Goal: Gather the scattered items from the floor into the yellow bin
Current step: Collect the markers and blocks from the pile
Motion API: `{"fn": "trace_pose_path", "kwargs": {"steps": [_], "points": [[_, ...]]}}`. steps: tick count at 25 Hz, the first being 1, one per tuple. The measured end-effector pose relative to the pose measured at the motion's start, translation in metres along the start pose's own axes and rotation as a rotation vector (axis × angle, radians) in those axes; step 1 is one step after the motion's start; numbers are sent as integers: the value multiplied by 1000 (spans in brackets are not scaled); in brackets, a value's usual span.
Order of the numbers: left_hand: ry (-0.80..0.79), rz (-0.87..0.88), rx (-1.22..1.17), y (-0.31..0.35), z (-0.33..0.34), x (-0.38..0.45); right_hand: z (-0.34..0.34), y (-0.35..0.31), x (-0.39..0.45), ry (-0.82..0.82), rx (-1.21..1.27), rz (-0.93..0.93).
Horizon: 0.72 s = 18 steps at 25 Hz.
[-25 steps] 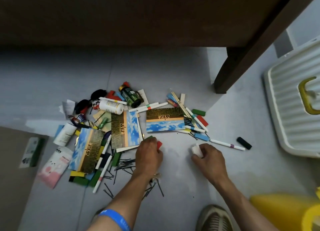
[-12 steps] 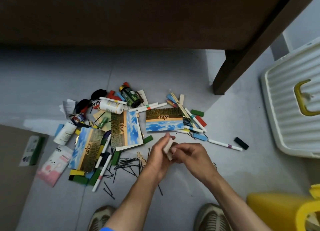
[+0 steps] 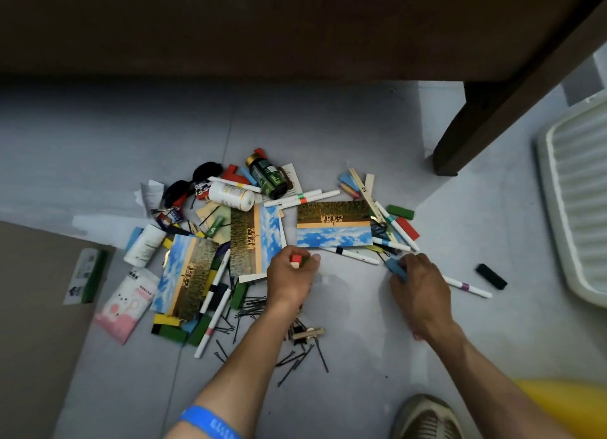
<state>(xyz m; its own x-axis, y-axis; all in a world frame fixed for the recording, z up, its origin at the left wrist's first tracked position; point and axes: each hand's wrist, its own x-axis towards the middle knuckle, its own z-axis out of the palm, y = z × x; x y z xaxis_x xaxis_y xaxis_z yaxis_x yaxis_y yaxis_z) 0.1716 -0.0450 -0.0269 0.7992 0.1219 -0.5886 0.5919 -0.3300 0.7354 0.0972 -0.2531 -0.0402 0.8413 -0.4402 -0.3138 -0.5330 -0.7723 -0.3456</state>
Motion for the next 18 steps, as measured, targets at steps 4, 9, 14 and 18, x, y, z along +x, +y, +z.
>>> {"fn": "trace_pose_path", "kwargs": {"steps": [4, 9, 14, 18], "points": [[34, 362, 913, -3, -5, 6, -2, -4, -20, 18, 259, 155], [-102, 160, 501, 3, 2, 2, -6, -23, -42, -73, 767, 271], [-477, -291, -397, 23, 30, -31, -32, -51, -40, -125, 1138, 267], [-648, -359, -462, 33, 43, -38, -47, -48, -40, -122, 921, 112]]}}
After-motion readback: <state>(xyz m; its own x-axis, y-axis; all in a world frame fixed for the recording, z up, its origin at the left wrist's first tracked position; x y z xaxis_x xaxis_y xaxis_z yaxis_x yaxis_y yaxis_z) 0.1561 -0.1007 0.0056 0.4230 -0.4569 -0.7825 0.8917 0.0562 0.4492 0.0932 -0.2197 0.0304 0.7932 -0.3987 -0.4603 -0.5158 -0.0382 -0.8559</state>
